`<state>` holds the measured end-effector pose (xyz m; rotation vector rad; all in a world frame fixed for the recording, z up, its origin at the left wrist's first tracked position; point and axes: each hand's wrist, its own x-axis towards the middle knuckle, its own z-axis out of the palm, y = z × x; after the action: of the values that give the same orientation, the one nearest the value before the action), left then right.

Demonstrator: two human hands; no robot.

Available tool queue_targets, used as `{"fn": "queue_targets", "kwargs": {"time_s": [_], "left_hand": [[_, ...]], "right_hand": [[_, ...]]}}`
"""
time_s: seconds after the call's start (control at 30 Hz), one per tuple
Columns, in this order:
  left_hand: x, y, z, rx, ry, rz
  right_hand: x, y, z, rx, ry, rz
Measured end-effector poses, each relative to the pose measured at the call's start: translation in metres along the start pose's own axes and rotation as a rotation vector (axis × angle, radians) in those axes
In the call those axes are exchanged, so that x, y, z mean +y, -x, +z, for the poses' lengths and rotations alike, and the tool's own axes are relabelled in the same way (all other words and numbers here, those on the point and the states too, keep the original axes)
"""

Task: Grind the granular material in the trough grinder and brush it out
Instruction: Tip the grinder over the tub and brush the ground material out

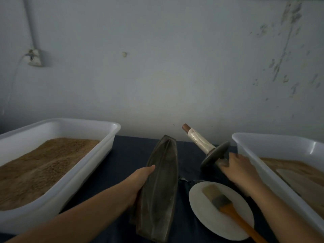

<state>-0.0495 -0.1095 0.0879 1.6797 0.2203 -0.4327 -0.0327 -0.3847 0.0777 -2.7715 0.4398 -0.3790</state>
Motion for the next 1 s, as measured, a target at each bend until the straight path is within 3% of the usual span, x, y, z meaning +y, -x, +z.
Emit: {"fn": "queue_targets", "kwargs": {"time_s": [0.1,0.27,0.4,0.6,0.77,0.87,0.93,1.0], "left_hand": [[0.003,-0.001,-0.006,0.006,-0.074,-0.059],[0.001,-0.009,-0.018,0.095,-0.232,-0.017],[-0.005,-0.014,-0.022,0.109,-0.226,-0.006],[-0.017,-0.02,-0.021,0.12,-0.186,-0.001],[-0.02,-0.023,-0.023,0.023,-0.102,0.018],[-0.015,-0.019,-0.03,0.152,-0.036,0.224],[-0.006,-0.01,-0.039,0.229,0.195,0.462],[0.001,0.0,-0.047,0.188,0.429,0.638]], "right_hand": [[0.007,-0.025,0.021,-0.079,0.082,0.014],[0.012,-0.038,0.035,-0.197,-0.119,0.047],[0.019,-0.039,0.039,-0.051,-0.002,0.075],[0.015,-0.028,0.036,0.025,-0.113,0.023],[-0.02,-0.009,-0.001,0.096,-0.252,-0.132],[-0.058,0.011,-0.032,0.007,-0.219,-0.296],[-0.082,0.026,-0.041,-0.064,-0.148,-0.402],[-0.101,0.041,-0.037,-0.133,-0.081,-0.494]]}}
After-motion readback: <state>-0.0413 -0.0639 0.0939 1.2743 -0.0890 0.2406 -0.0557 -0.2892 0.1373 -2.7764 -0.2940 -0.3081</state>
